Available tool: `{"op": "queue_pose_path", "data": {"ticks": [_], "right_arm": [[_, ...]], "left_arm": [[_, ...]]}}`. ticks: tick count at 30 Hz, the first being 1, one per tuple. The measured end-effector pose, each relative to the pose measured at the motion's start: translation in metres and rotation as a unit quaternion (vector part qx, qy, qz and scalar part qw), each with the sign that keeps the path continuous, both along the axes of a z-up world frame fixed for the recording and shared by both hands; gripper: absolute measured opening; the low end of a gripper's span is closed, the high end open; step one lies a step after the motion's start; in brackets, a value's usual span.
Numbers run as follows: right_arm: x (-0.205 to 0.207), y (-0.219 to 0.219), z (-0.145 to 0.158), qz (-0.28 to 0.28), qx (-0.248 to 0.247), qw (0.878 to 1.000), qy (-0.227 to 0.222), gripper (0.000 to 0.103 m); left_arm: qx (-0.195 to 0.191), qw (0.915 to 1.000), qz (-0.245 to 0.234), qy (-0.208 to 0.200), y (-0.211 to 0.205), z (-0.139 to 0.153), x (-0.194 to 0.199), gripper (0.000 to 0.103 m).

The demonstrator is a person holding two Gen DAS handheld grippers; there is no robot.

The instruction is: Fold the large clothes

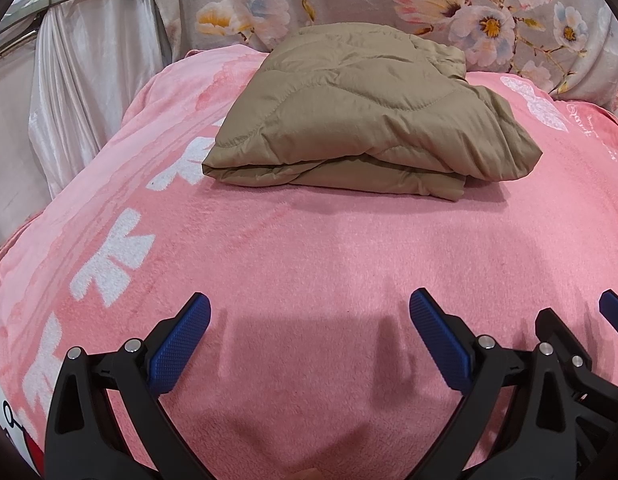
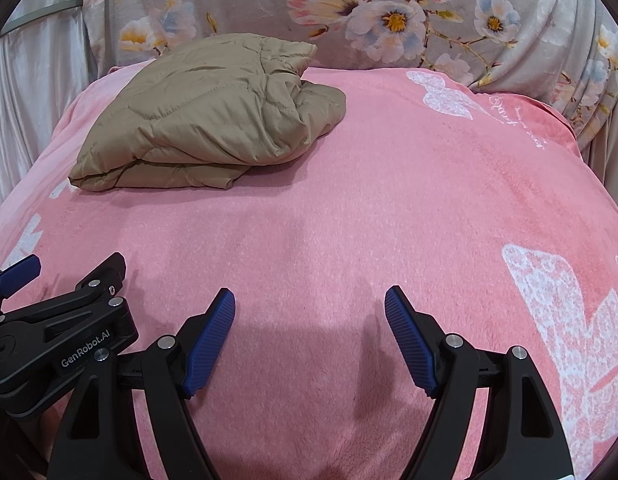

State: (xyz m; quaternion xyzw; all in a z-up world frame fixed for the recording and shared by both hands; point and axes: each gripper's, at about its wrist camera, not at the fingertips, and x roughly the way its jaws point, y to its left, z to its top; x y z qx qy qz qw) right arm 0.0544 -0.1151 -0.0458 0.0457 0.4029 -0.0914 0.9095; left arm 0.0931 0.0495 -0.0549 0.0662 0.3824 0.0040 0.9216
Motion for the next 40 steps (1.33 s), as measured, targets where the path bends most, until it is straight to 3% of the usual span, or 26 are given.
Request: {"op": "queue_pose_path", "data": {"ticks": [25,40], "right_arm": [[0.0029,-0.0073,-0.0026,-0.007,0.016,1.0,0.009,0.08],[-0.0019,0.0017,0.0003,-0.002,0.0,1.0,-0.002,0.08]], "left_arm": [[-0.012,0.9999,-0.004,0.012,0.0034,-0.0003,0.0037,0.097],[-0.01,0.9999,0.009,-0.008,0.0038,0.0015,-0.0035,0.097]]}}
